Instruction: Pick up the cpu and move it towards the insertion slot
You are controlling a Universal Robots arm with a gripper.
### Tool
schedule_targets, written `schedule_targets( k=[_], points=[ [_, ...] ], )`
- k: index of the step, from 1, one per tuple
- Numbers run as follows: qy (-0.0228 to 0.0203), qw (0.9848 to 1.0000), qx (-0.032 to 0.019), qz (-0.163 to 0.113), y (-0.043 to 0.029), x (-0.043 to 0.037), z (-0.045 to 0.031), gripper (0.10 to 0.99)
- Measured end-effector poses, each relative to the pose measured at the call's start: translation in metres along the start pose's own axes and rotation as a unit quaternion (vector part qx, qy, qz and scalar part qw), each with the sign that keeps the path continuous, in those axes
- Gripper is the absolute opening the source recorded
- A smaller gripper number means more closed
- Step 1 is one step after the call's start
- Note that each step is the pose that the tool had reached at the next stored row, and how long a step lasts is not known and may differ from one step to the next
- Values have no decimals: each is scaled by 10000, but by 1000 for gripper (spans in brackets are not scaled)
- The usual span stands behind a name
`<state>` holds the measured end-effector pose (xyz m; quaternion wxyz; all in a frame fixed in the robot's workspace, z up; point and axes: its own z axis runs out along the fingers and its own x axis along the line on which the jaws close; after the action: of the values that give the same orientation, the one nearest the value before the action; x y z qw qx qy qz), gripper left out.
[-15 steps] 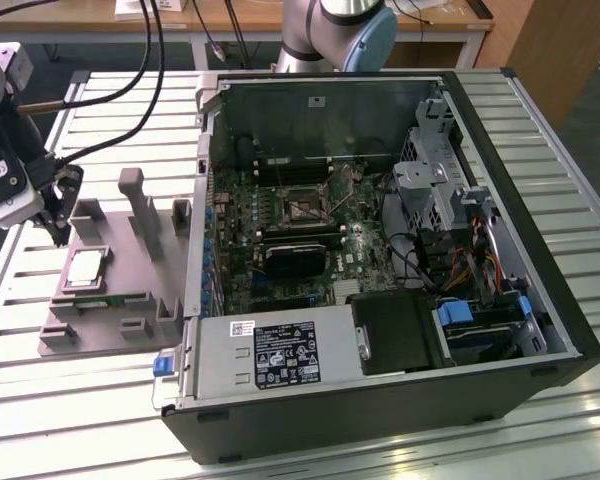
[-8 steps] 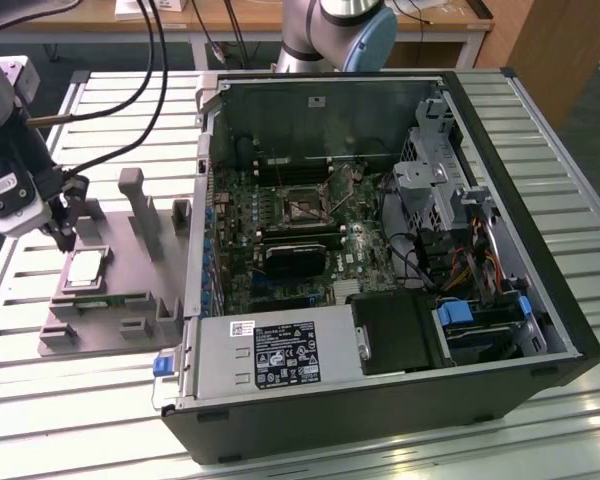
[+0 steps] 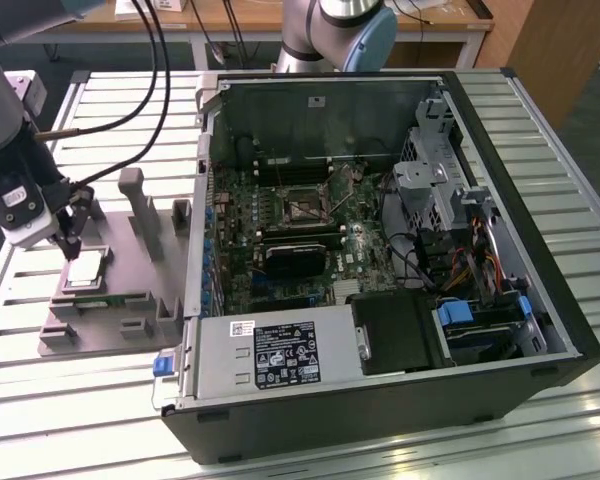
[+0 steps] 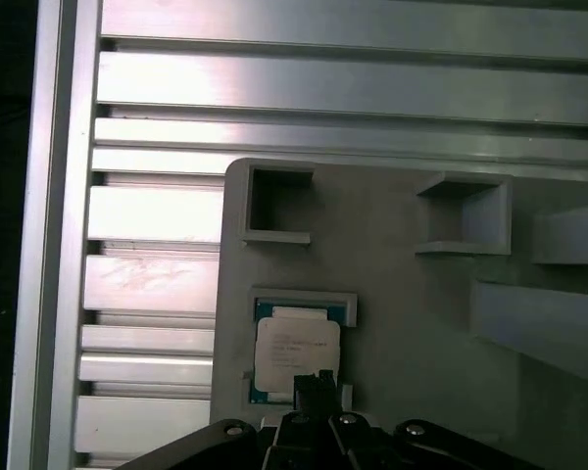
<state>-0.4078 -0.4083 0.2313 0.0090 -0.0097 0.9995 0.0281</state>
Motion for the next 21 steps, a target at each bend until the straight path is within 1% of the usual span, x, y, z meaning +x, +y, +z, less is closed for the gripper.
schedule_targets(
  k=[14, 21],
  points=[
    [2, 10000, 0, 0, 22, -2, 253, 102],
    [2, 10000, 0, 0, 23, -1, 262, 102]
  ],
)
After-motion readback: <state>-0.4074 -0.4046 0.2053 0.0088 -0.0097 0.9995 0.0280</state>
